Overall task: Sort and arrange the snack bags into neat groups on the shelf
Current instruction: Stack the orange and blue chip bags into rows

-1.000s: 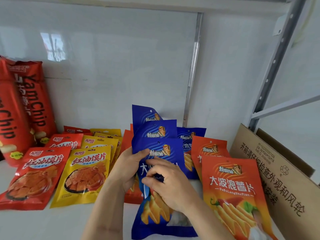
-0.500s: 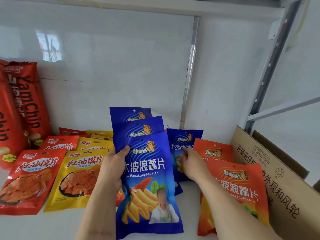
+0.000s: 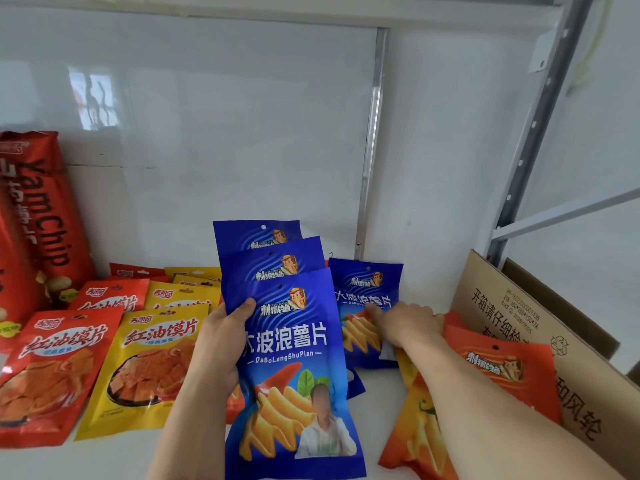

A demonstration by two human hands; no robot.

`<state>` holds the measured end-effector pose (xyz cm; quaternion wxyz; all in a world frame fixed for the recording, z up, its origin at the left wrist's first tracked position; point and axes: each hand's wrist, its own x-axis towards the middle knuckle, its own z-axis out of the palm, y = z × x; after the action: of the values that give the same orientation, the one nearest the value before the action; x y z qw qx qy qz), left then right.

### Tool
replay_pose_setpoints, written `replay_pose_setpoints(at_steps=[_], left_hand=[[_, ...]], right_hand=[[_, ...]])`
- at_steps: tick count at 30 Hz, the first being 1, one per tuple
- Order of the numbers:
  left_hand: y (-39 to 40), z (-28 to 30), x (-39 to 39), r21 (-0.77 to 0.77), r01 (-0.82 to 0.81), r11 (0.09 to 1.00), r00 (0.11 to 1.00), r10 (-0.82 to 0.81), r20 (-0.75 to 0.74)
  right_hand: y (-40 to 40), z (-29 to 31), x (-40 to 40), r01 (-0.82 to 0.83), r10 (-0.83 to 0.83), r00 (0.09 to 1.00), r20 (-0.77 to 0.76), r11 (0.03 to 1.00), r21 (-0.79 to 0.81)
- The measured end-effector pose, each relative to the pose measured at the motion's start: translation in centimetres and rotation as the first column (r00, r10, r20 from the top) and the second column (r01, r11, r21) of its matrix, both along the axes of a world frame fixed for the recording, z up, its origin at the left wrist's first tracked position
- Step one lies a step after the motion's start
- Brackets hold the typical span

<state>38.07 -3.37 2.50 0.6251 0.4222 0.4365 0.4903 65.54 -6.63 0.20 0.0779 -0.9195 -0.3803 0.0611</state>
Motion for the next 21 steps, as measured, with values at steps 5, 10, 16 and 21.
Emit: replay_pose_setpoints(at_steps=[5,10,16,21], left_hand=[[0.0,-0.1,0.1,-0.004,0.0,1.0,1.0,0.0,-0.008],[0.0,-0.1,0.2,0.001,0.003,1.0,1.0,-0.003,-0.01],[-0.1,-0.1,0.5,-0.021,-0.003,1.0,1.0,0.003,-0.01],[-0.3,-0.1,0.6,-0.026,-0.004,1.0,1.0,0.003,-0.009]], right_hand=[[1.0,0.2,0.5,0.004,0.001,0.997,-0.076,0.998,0.064],[2.0,-0.4,2.6,0.091,-0.014,0.95,-0.312,0.968,0.233],[1.0,-1.4,3.1,0.188,0.19,0.846,-0.498,0.768,0.612],[-1.4,1.8,2.4,0.252,0.384,0.796,-0.468,0.494,0.832]])
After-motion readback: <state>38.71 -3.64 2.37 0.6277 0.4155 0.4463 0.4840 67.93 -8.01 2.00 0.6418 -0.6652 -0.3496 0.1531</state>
